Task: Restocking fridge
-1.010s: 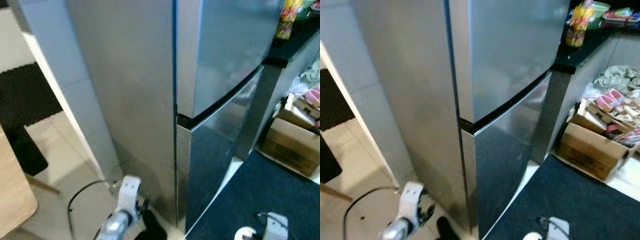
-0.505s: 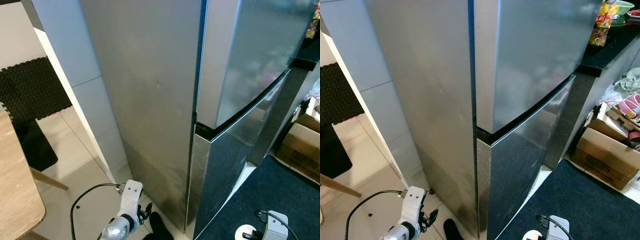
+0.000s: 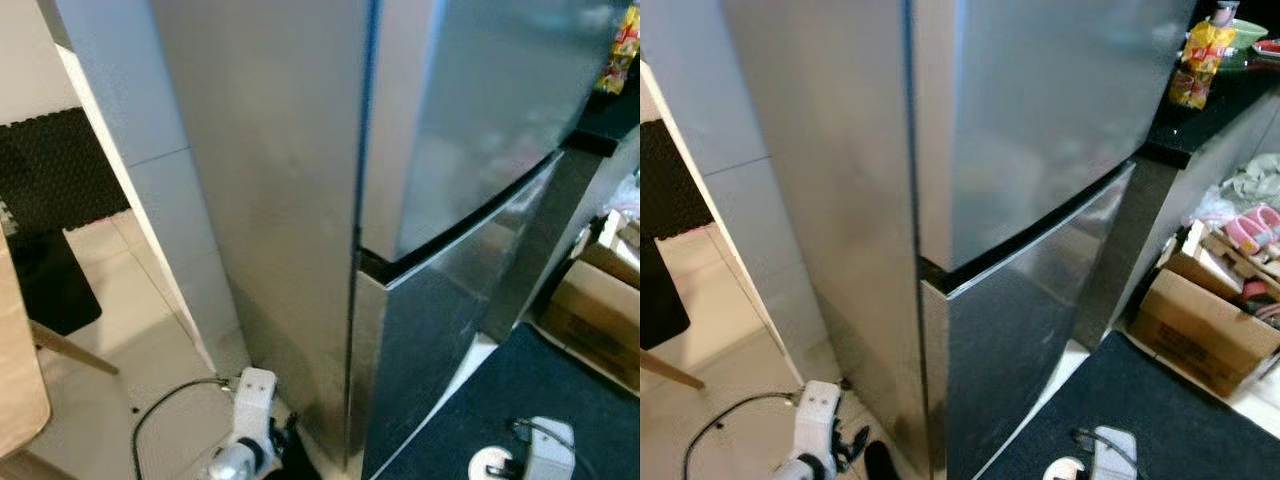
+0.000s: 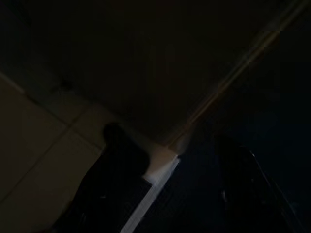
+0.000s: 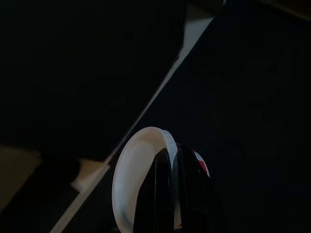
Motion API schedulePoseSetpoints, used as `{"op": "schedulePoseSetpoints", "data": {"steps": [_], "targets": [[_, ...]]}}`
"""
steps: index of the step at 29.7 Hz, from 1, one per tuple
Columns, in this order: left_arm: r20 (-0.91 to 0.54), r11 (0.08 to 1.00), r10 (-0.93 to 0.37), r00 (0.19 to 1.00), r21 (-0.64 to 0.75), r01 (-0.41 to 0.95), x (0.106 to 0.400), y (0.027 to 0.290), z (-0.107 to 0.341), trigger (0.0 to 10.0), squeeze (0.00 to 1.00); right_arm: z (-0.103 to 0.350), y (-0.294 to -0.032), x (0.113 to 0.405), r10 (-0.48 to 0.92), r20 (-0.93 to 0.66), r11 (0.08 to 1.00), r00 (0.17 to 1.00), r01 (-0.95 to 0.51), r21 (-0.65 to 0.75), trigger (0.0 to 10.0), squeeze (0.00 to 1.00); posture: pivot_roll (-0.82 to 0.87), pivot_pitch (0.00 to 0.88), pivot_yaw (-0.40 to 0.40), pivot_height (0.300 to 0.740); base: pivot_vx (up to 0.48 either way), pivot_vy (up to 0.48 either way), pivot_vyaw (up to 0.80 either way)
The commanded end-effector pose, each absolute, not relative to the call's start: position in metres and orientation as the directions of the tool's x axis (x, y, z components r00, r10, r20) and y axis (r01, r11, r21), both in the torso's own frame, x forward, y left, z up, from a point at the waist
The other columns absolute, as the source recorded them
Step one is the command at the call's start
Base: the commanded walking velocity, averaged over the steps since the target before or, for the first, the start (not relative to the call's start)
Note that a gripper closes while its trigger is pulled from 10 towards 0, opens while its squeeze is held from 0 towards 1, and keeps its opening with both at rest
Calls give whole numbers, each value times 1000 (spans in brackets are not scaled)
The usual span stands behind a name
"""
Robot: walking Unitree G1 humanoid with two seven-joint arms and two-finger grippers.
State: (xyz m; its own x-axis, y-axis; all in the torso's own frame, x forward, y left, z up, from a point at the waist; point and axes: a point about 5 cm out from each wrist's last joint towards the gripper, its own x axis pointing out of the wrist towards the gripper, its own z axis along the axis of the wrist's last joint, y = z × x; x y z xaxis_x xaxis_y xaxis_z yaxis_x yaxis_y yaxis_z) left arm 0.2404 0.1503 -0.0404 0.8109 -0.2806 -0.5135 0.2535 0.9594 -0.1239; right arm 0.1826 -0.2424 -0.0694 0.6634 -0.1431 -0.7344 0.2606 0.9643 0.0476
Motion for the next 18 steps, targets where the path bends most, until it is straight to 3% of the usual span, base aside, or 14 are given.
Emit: {"op": "schedulePoseSetpoints", "data": {"steps": [1, 10, 11, 12, 14, 15, 18], "targets": [[-505, 969, -246, 828, -130, 209, 240, 158, -40, 10000, 0, -73, -238, 178, -129, -750, 966, 649, 253, 53, 10000, 0, -107, 0, 15, 740, 0, 0, 0], [-453, 967, -256, 854, -127, 223, 247, 176, -30, 10000, 0, -72, -239, 181, -124, -753, 971, 646, 236, 43, 10000, 0, -109, 0, 17, 740, 0, 0, 0], [-427, 950, -307, 851, -80, 302, 251, 181, -24, 6941, 0, -71, -239, 181, -123, -752, 971, 647, 236, 44, 10000, 0, -109, 0, 17, 740, 0, 0, 0], [-413, 926, -363, 835, -63, 372, 251, 180, -20, 588, 0, -71, -240, 181, -120, -753, 972, 647, 231, 43, 10000, 0, -105, 0, 14, 740, 0, 0, 0], [-413, 926, -363, 835, -63, 372, 251, 180, -20, 588, 0, -71, -240, 181, -120, -753, 972, 647, 231, 43, 10000, 0, -105, 0, 14, 740, 0, 0, 0], [-391, 830, -535, 749, -80, 551, 249, 178, -14, 0, 0, -72, -241, 179, -114, -759, 976, 641, 215, 35, 10000, 0, -100, 0, 9, 740, 0, 0, 0], [-363, 783, -605, 708, -109, 613, 248, 178, -9, 0, 0, -72, -242, 178, -115, -762, 977, 637, 213, 31, 10000, 0, -97, 0, 6, 740, 0, 0, 0]]}}
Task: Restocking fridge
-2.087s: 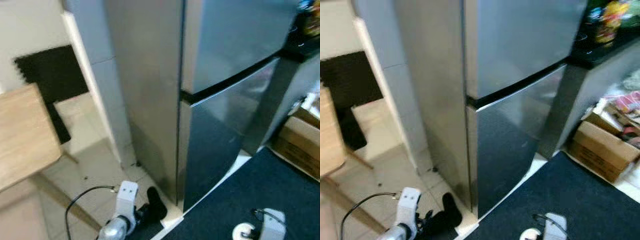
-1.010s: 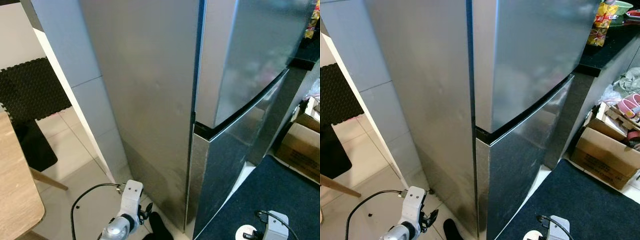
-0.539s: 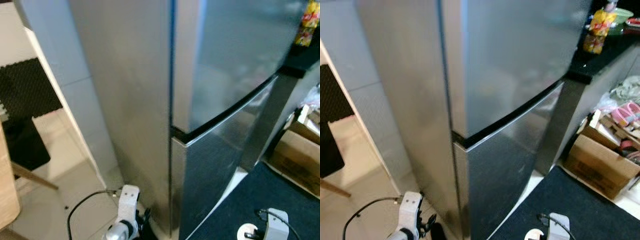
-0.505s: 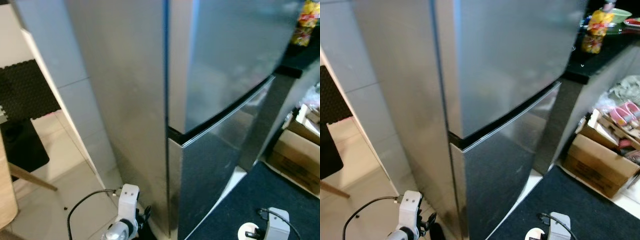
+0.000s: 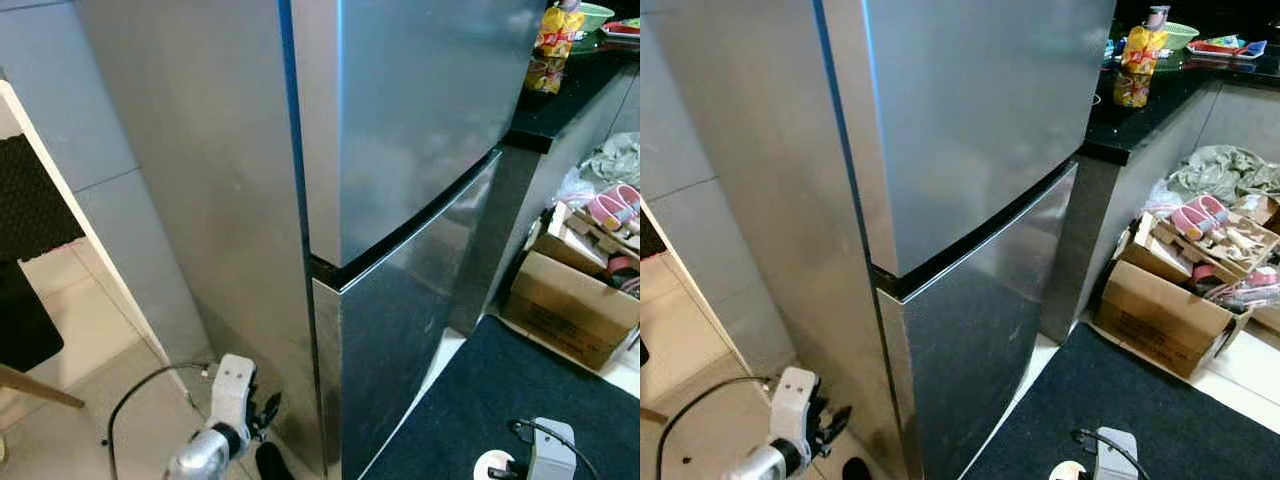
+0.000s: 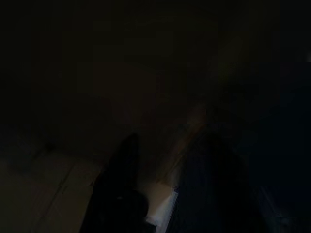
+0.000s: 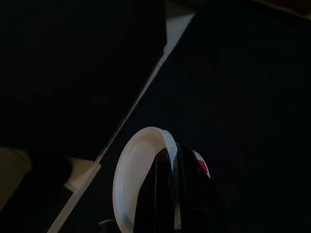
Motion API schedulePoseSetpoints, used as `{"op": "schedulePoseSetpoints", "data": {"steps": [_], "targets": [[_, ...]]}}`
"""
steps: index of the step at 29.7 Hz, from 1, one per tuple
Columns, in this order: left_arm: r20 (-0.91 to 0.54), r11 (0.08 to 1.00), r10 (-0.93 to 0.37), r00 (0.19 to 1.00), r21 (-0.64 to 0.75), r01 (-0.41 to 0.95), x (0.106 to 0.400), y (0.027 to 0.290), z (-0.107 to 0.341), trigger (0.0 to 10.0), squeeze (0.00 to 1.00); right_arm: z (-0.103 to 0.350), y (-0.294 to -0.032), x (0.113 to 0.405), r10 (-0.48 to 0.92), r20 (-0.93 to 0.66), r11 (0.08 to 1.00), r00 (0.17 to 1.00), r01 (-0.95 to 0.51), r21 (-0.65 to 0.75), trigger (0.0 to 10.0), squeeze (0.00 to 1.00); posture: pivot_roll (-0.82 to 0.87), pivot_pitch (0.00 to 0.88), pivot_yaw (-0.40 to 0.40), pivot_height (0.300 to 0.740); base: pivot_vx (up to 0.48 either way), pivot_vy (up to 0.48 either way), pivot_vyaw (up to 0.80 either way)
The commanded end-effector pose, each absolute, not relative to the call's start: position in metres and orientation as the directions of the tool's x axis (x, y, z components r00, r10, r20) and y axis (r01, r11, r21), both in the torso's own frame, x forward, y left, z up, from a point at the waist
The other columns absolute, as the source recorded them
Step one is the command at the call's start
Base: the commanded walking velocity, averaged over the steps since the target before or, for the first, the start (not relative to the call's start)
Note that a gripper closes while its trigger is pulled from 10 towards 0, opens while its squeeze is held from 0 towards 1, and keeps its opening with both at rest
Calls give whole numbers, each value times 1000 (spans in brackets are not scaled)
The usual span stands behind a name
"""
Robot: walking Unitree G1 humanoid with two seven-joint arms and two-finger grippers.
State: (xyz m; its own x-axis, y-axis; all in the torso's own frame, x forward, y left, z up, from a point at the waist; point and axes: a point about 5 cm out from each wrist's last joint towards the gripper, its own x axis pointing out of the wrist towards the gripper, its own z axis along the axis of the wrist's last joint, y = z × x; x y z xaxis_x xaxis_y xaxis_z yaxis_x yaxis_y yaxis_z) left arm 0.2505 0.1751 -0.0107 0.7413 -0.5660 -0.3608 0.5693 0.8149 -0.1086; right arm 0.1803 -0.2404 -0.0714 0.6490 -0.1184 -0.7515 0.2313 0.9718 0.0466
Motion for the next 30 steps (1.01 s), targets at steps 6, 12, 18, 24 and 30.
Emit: {"op": "schedulePoseSetpoints", "data": {"steps": [6, 12, 18, 24, 30], "targets": [[-245, 693, -717, 652, -153, 705, 250, 178, 8, 0, 0, -73, -243, 176, -116, -767, 977, 631, 213, 27, 10000, 0, -95, 0, 10, 740, 0, 0, 0], [-166, 713, -699, 696, -94, 694, 263, 169, 21, 0, 0, -73, -243, 177, -114, -766, 977, 633, 213, 31, 10000, 0, -94, 0, 15, 740, 0, 0, 0], [-111, 763, -645, 756, -34, 646, 282, 165, 35, 0, 0, -72, -242, 180, -113, -761, 977, 639, 212, 33, 10000, 0, -100, 0, 18, 740, 0, 0, 0], [-72, 755, -654, 753, -123, 644, 292, 151, 42, 0, 0, -70, -243, 182, -112, -756, 978, 645, 208, 32, 10000, 0, -103, 0, 11, 740, 0, 0, 0], [-100, 731, -682, 724, -102, 674, 298, 137, 43, 0, 0, -68, -244, 185, -109, -751, 979, 651, 201, 32, 10000, 0, -104, 0, 15, 740, 0, 0, 0]]}}
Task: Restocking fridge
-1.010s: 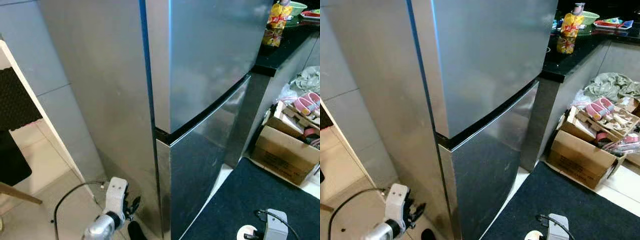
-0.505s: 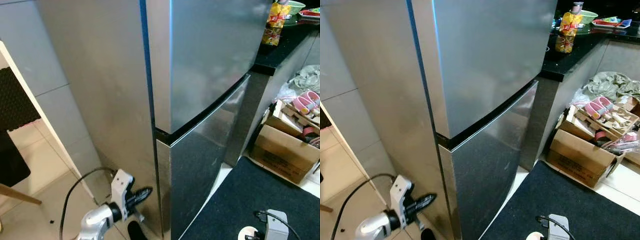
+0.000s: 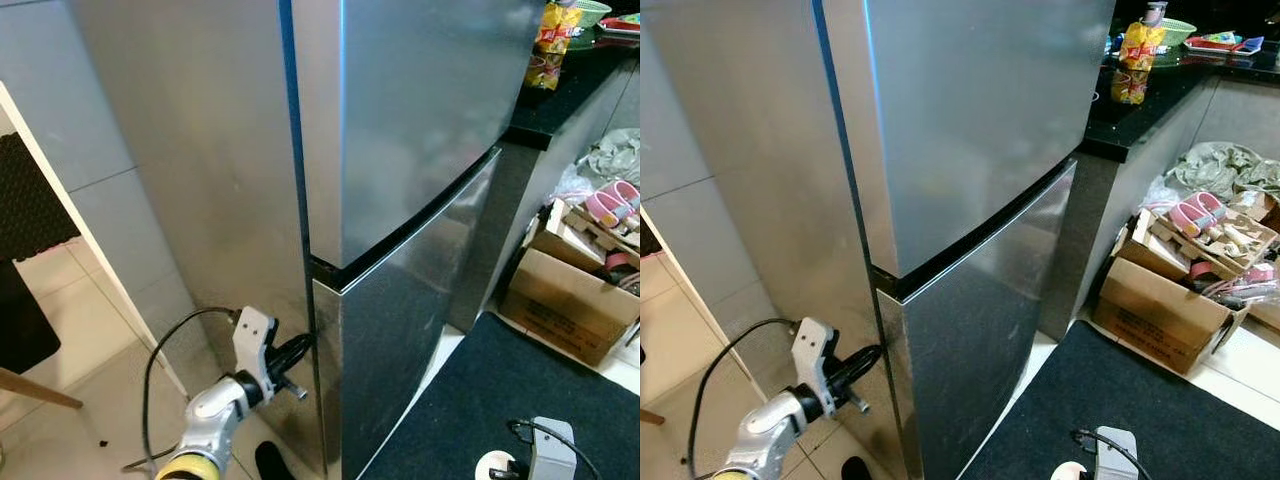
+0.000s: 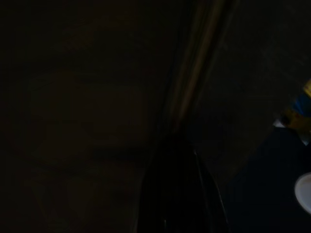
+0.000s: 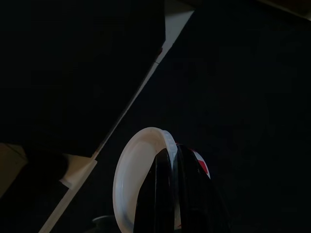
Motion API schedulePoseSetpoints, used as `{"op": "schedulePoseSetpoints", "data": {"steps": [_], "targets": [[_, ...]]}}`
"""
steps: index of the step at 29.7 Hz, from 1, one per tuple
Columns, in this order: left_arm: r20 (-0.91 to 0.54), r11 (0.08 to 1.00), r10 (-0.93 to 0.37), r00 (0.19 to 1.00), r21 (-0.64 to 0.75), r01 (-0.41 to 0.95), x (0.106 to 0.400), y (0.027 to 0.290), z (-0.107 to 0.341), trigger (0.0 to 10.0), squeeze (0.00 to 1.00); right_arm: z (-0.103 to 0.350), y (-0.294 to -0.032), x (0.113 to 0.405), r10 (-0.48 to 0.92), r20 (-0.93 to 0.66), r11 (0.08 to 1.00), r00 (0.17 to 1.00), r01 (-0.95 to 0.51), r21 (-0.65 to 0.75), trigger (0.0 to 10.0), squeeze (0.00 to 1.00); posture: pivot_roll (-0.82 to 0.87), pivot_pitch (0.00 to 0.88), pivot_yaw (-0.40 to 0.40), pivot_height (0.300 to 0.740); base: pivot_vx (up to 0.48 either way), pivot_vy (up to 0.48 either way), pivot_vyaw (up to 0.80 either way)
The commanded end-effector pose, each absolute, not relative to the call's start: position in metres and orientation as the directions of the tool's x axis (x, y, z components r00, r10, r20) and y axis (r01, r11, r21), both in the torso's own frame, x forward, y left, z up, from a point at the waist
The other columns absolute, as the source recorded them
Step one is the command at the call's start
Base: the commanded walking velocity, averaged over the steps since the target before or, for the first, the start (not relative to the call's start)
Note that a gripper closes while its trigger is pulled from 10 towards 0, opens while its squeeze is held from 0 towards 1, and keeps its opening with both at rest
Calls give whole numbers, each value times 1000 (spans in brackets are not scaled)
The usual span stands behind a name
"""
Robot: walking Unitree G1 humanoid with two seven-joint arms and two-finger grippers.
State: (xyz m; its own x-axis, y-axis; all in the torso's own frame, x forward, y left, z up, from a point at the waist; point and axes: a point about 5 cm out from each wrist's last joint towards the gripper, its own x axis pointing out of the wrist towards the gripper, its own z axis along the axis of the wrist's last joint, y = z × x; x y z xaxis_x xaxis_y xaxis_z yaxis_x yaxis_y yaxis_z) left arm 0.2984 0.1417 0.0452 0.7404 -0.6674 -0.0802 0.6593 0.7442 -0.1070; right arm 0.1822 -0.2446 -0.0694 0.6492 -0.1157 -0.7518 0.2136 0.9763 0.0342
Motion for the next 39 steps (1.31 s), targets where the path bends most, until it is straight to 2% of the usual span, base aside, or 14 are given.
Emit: {"op": "schedulePoseSetpoints", "data": {"steps": [1, 2, 4, 15, 29, 39], "targets": [[-122, 731, -682, 721, -68, 679, 300, 134, 43, 0, 0, -68, -244, 186, -109, -749, 979, 653, 202, 33, 10000, 0, -104, 0, 15, 740, 0, 0, 0], [-122, 731, -682, 721, -68, 679, 300, 134, 43, 0, 0, -68, -244, 186, -109, -749, 979, 653, 202, 33, 10000, 0, -104, 0, 15, 740, 0, 0, 0], [-155, 762, -642, 751, -16, 648, 307, 134, 45, 10000, 0, -67, -244, 188, -110, -746, 978, 657, 204, 35, 10000, 0, -104, 0, 17, 740, 0, 0, 0], [-217, 842, -505, 835, 88, 532, 324, 143, 52, 10000, 0, -67, -244, 188, -114, -743, 977, 660, 210, 37, 10000, 0, -113, 0, 27, 740, 0, 0, 0], [-190, 930, -345, 919, 61, 362, 318, 179, 47, 10000, 0, -69, -241, 186, -100, -750, 979, 654, 198, 42, 10000, 0, -108, 0, 16, 740, 0, 0, 0], [-138, 957, -285, 949, 15, 290, 316, 187, 49, 10000, 0, -68, -244, 185, -103, -751, 980, 652, 196, 36, 10000, 0, -107, 0, 9, 740, 0, 0, 0]]}}
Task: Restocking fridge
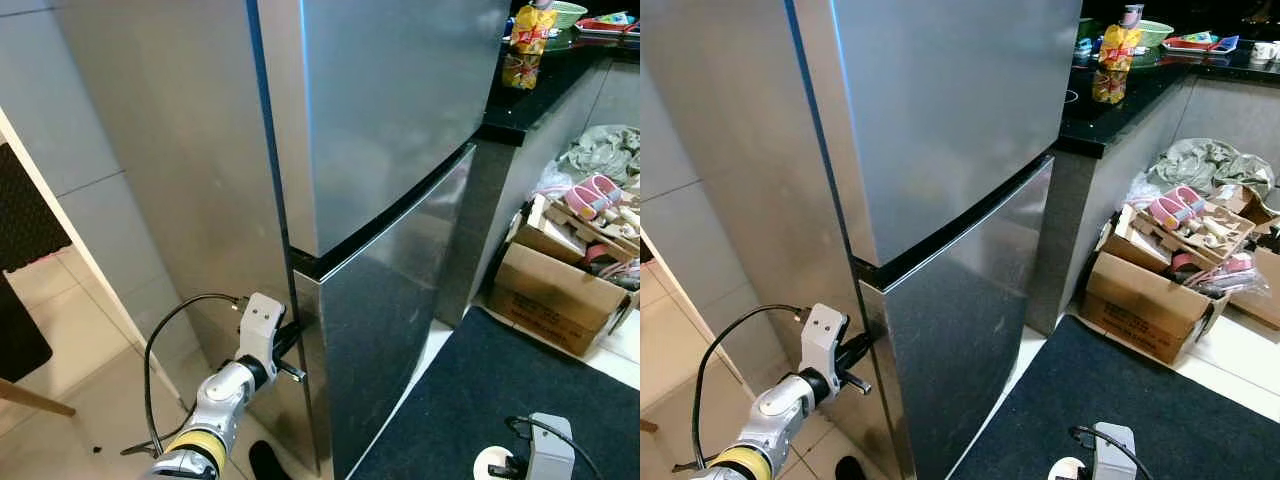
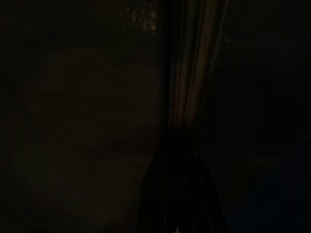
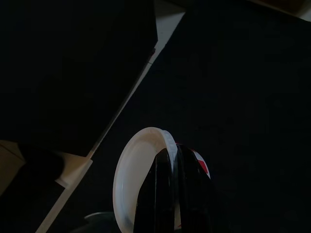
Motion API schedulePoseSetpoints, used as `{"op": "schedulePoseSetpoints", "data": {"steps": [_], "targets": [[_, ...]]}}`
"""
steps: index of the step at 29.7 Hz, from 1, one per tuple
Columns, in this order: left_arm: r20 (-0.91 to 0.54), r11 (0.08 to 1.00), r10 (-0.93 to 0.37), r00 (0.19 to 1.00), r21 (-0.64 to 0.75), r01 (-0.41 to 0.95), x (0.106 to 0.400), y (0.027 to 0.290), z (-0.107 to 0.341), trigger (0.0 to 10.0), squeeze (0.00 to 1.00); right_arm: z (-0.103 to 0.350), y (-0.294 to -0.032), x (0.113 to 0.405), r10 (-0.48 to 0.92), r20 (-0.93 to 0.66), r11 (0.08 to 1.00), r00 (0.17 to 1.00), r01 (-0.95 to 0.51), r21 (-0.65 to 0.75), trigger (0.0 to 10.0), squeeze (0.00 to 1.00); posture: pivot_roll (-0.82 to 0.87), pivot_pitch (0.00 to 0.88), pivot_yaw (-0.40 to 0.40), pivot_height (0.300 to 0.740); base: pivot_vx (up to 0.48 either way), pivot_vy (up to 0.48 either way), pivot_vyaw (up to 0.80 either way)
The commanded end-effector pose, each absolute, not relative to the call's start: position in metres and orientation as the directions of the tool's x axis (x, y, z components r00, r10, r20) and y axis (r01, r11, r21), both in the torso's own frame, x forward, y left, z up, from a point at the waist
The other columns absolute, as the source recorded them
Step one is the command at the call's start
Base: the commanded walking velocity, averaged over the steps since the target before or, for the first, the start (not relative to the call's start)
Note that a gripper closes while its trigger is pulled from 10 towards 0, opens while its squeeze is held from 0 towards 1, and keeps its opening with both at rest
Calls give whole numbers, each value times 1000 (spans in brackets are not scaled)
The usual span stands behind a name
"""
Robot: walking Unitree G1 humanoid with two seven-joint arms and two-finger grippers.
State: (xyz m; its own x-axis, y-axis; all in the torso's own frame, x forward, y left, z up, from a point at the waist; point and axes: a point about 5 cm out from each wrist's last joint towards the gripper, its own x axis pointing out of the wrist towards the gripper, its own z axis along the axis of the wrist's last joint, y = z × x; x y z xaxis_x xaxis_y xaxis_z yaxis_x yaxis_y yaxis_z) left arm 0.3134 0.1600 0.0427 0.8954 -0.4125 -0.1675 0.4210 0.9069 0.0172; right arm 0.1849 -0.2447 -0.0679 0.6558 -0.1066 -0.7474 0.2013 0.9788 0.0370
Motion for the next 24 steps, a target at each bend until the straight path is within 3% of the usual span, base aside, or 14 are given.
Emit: {"op": "schedulePoseSetpoints", "data": {"steps": [1, 11, 12, 13, 14, 22, 24], "targets": [[-131, 958, -283, 950, -2, 285, 315, 186, 48, 10000, 0, -68, -245, 185, -103, -751, 980, 652, 195, 35, 10000, 0, -105, 0, 3, 740, 0, 0, 0], [-124, 897, -441, 889, -88, 433, 320, 155, 49, 10000, 35, -65, -244, 191, -94, -745, 984, 661, 176, 32, 10000, 0, -109, 0, -7, 740, 0, 0, 0], [-123, 891, -453, 883, -91, 445, 321, 153, 51, 10000, 118, -65, -244, 191, -94, -744, 984, 662, 175, 32, 10000, 0, -109, 0, -7, 740, 0, 0, 0], [-122, 882, -470, 874, -94, 462, 325, 151, 54, 10000, 965, -65, -244, 192, -94, -743, 984, 663, 175, 31, 10000, 0, -113, 0, -6, 740, 0, 0, 0], [-121, 875, -483, 867, -96, 474, 327, 149, 57, 10000, 1000, -65, -245, 192, -94, -743, 984, 663, 175, 31, 10000, 0, -113, 0, -6, 740, 0, 0, 0], [-122, 819, -573, 810, -108, 563, 335, 142, 67, 10000, 1000, -64, -248, 190, -100, -742, 984, 663, 176, 26, 10000, 0, -118, 0, -1, 740, 0, 0, 0], [-140, 763, -647, 750, -115, 637, 334, 137, 68, 10000, 1000, -65, -249, 188, -103, -746, 984, 658, 177, 20, 10000, 0, -118, 0, 1, 740, 0, 0, 0]]}}
